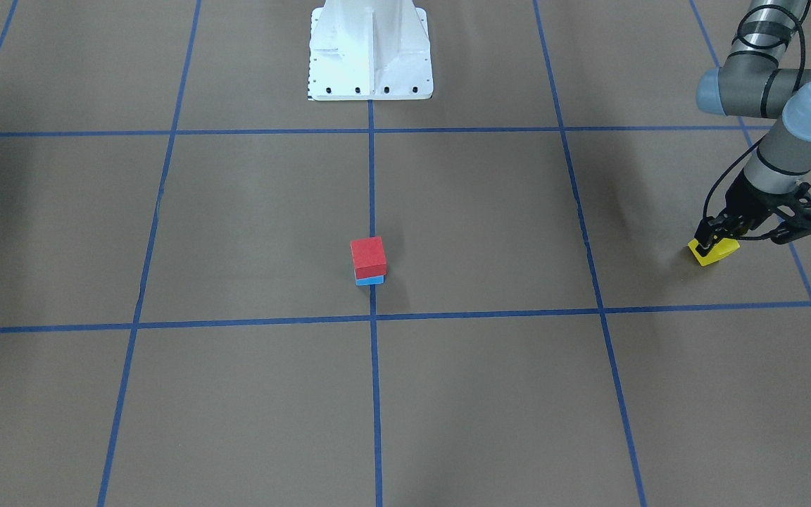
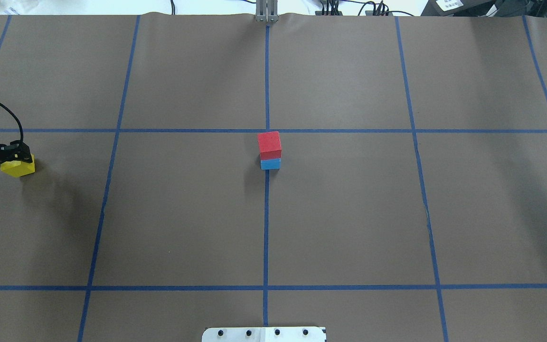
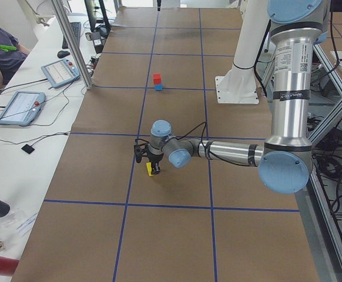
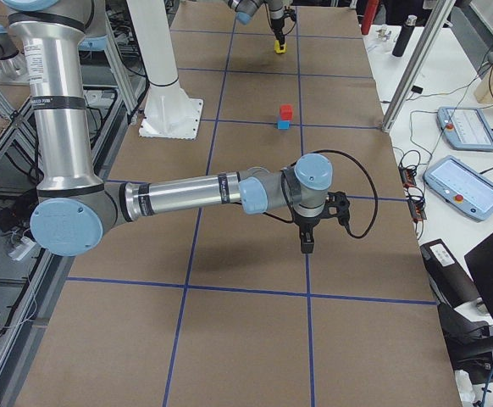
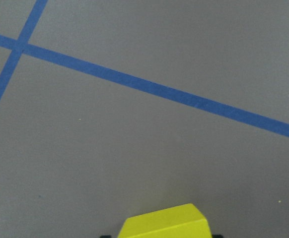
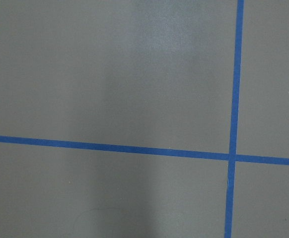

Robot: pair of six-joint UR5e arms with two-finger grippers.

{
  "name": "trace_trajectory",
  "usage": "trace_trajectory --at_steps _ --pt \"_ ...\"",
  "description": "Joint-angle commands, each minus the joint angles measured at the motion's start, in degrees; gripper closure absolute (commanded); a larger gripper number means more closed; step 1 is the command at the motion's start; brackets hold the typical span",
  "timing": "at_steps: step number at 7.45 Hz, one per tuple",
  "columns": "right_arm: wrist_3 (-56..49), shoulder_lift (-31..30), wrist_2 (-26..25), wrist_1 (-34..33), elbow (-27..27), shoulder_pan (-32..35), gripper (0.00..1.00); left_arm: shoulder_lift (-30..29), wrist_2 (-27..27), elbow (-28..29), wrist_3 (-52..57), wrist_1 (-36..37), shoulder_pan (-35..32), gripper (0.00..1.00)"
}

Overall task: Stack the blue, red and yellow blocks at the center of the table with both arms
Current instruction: 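Grasp the yellow cube with the left gripper and lift it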

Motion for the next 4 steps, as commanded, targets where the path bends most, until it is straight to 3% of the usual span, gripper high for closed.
trace_trajectory --at_steps 1,2,4 --pt "0.03 -0.09 0.37 -0.03 0.00 0.00 0.00 -0.44 -3.37 -8.61 7.61 9.41 -1.87 1.00" --pt "0.03 -0.09 0.28 -0.03 -0.09 0.00 0.00 -4.54 -3.38 -13.89 11.25 19.06 -1.89 1.00" --pt "-0.06 -0.09 0.11 -0.03 -0.09 0.00 0.00 -29.40 -2.95 -15.35 11.20 47.21 0.99 1.00"
